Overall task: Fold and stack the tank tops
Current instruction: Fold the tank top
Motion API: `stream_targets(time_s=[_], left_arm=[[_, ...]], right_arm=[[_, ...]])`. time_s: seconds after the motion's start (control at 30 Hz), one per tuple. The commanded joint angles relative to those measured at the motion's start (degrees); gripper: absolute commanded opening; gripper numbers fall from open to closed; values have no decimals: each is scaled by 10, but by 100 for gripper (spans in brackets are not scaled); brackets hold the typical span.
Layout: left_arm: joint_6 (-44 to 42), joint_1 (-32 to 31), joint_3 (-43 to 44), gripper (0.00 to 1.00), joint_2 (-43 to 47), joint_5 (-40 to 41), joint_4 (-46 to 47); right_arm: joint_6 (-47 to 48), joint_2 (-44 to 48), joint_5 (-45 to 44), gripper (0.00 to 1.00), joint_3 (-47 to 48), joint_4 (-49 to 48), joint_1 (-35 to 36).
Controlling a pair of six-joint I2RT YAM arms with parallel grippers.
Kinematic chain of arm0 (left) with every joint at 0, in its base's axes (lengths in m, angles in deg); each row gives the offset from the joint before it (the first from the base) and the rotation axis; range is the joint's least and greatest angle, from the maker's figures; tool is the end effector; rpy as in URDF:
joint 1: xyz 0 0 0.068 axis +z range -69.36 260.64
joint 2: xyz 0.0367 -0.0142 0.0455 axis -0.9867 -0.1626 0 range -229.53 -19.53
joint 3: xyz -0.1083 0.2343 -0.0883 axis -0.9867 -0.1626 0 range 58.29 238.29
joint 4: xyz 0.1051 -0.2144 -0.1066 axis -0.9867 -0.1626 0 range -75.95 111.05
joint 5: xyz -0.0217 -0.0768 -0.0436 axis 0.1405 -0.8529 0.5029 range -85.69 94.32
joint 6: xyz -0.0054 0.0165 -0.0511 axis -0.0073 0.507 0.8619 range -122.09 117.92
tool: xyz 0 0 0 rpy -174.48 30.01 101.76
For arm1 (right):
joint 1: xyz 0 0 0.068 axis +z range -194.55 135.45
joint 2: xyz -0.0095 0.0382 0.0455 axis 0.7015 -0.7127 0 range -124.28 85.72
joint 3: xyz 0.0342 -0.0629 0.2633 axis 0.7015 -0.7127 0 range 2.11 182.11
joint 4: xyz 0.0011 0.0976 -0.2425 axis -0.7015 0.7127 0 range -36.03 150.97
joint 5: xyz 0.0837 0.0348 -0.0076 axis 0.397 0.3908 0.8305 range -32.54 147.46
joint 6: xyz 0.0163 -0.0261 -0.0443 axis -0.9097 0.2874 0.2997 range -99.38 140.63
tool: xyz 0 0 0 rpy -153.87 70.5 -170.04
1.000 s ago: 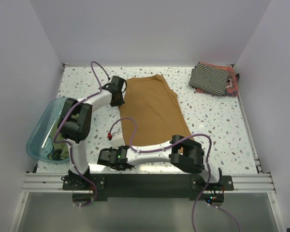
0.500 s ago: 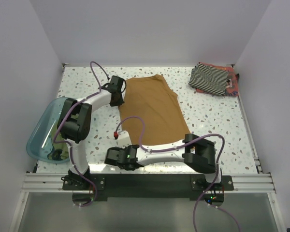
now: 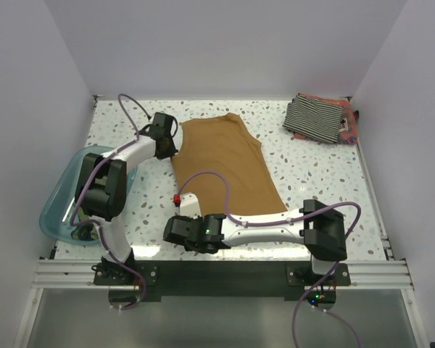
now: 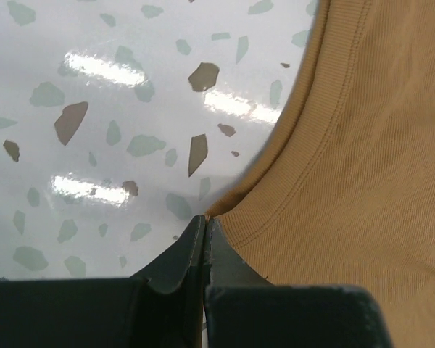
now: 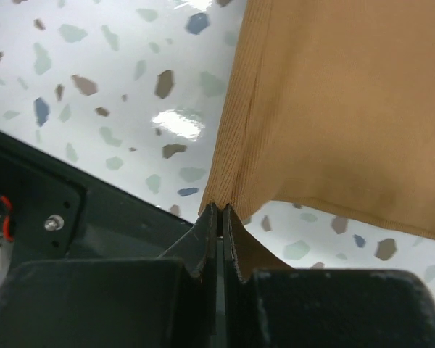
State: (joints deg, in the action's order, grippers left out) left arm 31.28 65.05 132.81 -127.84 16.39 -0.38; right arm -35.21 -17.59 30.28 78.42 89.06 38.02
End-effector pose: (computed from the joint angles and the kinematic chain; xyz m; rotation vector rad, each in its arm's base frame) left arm 0.3892 -0.1008 0.1883 -0.4688 2.4612 -0.0839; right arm 0.0648 0.3705 0.2193 -0.4333 2.4754 0.3675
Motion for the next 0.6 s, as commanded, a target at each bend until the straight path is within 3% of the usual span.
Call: stream_targets(time_s=[0.0, 0.27, 0.57], left_arm=[[29, 22, -24, 0, 44, 3, 47], [58, 35, -34, 0, 67, 24, 42], [79, -5, 40, 0, 28, 3, 24]], right_arm=[[24, -21, 39, 0, 45, -13, 13], [62, -65, 58, 0, 124, 9, 15], [59, 45, 51, 0, 13, -13, -27]])
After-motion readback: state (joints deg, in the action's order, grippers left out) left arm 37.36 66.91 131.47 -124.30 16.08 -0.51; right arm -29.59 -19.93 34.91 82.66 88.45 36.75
